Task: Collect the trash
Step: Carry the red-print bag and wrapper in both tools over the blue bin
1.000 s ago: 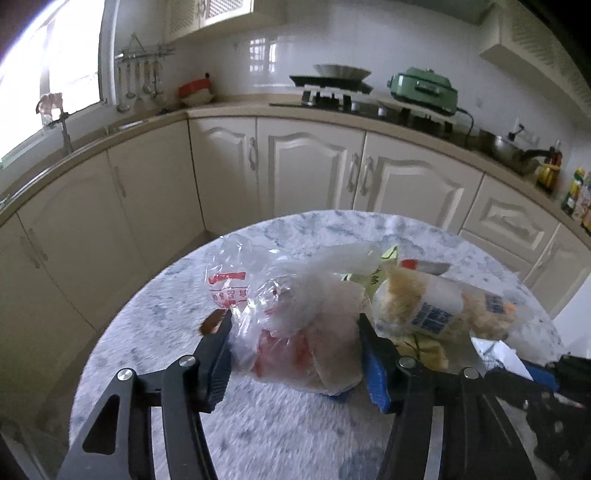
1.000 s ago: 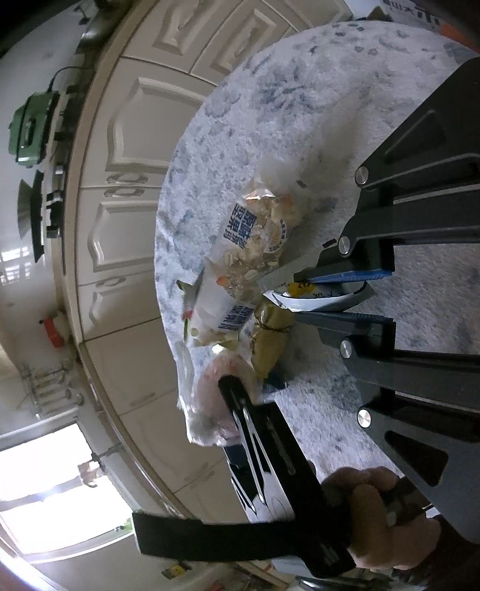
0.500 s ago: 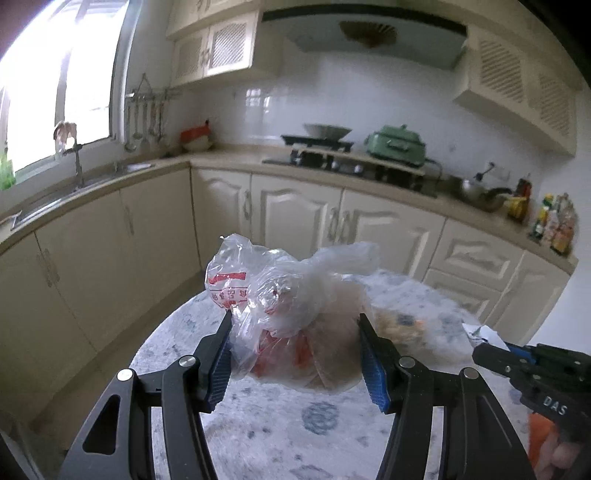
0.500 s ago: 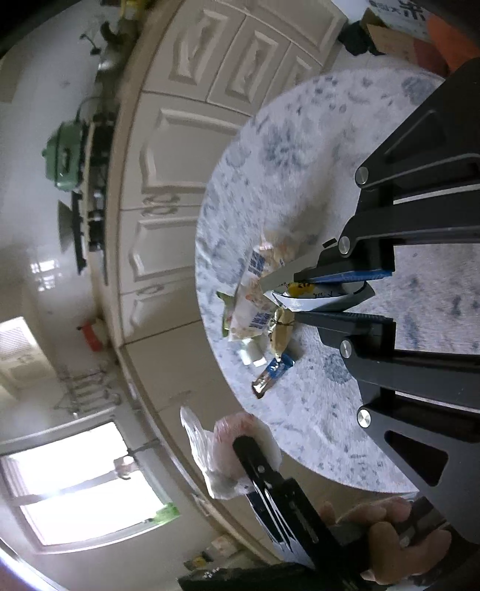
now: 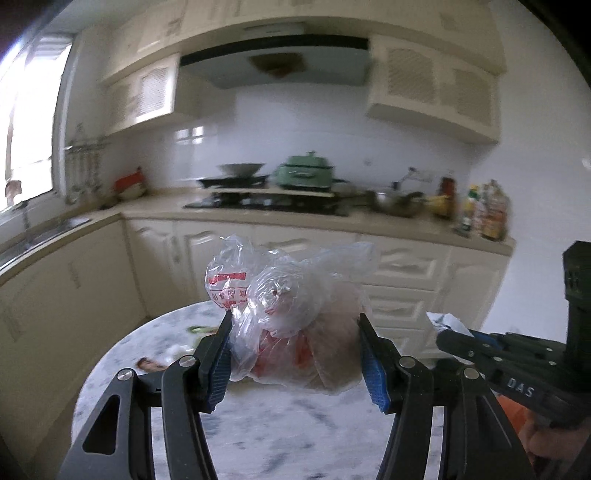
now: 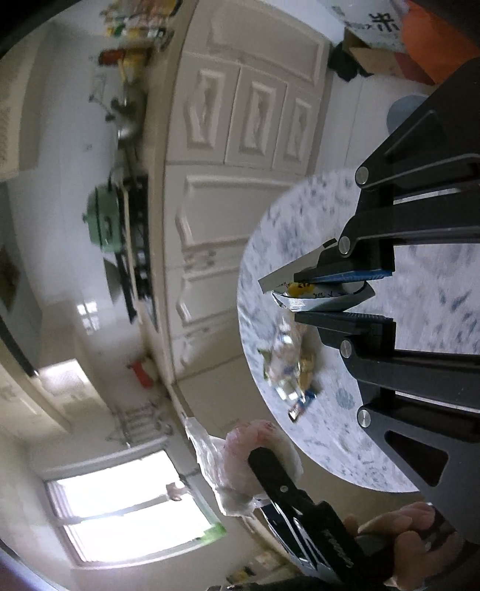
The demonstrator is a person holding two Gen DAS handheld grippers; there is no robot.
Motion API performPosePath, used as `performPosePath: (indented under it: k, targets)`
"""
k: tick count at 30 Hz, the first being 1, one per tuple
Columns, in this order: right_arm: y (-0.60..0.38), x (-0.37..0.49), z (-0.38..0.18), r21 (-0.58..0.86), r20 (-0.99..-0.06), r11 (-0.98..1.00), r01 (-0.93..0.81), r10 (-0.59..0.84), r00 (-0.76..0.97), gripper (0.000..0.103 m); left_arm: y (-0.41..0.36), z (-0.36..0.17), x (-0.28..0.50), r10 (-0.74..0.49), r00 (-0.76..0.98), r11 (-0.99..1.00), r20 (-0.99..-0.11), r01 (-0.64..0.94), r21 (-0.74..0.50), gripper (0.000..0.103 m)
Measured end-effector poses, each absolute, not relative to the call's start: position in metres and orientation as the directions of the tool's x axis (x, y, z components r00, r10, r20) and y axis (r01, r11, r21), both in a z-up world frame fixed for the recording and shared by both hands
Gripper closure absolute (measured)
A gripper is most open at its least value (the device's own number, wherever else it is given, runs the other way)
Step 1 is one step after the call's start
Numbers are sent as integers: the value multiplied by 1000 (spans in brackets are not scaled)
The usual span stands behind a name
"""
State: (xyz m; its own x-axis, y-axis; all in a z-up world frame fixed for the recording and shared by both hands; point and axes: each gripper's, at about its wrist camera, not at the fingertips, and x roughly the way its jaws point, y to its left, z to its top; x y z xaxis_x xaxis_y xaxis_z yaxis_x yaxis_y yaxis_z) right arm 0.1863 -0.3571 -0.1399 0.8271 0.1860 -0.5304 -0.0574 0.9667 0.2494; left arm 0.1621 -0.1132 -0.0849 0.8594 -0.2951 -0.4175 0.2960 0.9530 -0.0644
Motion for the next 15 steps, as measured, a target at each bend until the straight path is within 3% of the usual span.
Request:
performPosePath:
  k: [8, 15]
  targets:
    - [-444, 143, -142, 249, -532, 959, 134, 20, 846, 90, -184, -90, 175, -472, 766, 869, -437, 487, -87, 47]
    - [-534, 107, -166, 244, -584, 910, 336, -139, 800, 90, -266, -122, 189, -608, 603, 754, -516, 642, -138, 47]
